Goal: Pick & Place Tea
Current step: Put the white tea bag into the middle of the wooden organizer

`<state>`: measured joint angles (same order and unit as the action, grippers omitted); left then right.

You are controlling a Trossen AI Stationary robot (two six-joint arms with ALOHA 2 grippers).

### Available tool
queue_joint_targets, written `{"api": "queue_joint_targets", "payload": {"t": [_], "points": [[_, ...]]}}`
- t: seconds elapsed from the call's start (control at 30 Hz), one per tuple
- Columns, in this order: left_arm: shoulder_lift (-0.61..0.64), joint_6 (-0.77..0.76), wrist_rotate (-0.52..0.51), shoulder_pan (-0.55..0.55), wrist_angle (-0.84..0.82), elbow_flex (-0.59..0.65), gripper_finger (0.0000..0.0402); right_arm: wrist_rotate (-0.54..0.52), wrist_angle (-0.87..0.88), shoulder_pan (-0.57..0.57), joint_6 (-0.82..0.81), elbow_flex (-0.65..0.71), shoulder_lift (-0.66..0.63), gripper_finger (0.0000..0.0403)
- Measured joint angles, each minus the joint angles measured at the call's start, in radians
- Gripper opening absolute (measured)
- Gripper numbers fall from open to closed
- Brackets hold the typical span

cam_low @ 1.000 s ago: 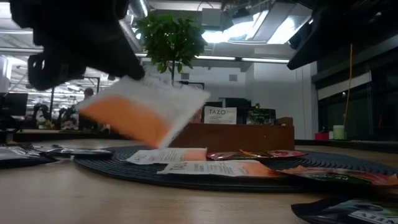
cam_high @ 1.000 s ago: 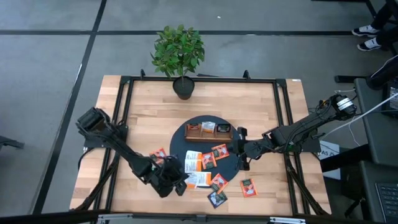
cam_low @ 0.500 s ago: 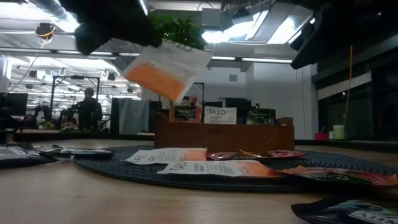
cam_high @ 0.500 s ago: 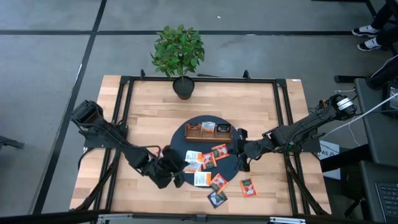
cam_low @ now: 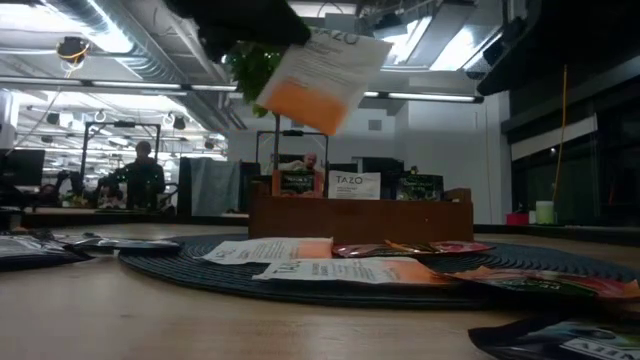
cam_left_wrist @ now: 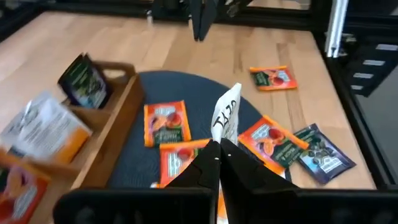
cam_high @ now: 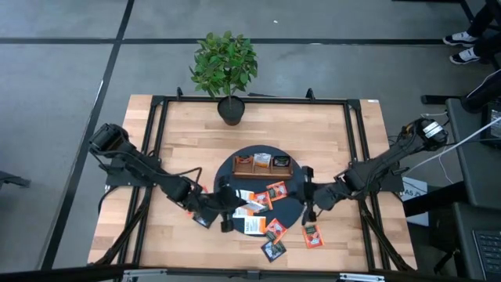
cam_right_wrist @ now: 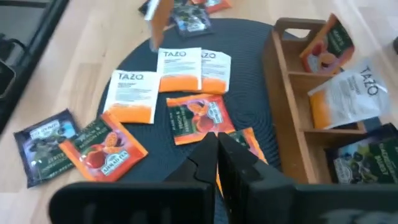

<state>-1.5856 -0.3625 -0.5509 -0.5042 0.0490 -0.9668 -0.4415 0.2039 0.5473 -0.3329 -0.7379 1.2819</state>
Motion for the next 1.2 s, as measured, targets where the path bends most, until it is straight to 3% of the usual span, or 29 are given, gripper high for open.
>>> {"api": "queue_joint_targets", "payload": {"t": [0.33, 0.77, 0.9, 1.07, 1.2], "points": [[0.000, 0.179, 0.154, 0.122, 0.324, 0.076, 0.0002, 0.003, -0.088, 0.043, 0.044, 0.045, 0.000, 0.0014], [0.000, 0.355, 0.141, 0.243, 0.344, 0.078, 0.0002, 0.005, -0.120, 0.042, 0.052, 0.045, 0.000, 0.0025], [0.000, 0.328, 0.235, 0.294, 0.357, 0.090, 0.0002, -0.023, -0.117, 0.039, 0.054, 0.045, -0.008, 0.0025], [0.000, 0.325, 0.320, 0.337, 0.579, 0.204, 0.0002, -0.026, -0.095, 0.032, 0.076, 0.045, -0.040, 0.0025], [0.001, 0.315, 0.336, 0.360, 0.660, 0.269, 0.0002, -0.029, -0.075, 0.031, 0.102, 0.045, -0.072, 0.0025]]}}
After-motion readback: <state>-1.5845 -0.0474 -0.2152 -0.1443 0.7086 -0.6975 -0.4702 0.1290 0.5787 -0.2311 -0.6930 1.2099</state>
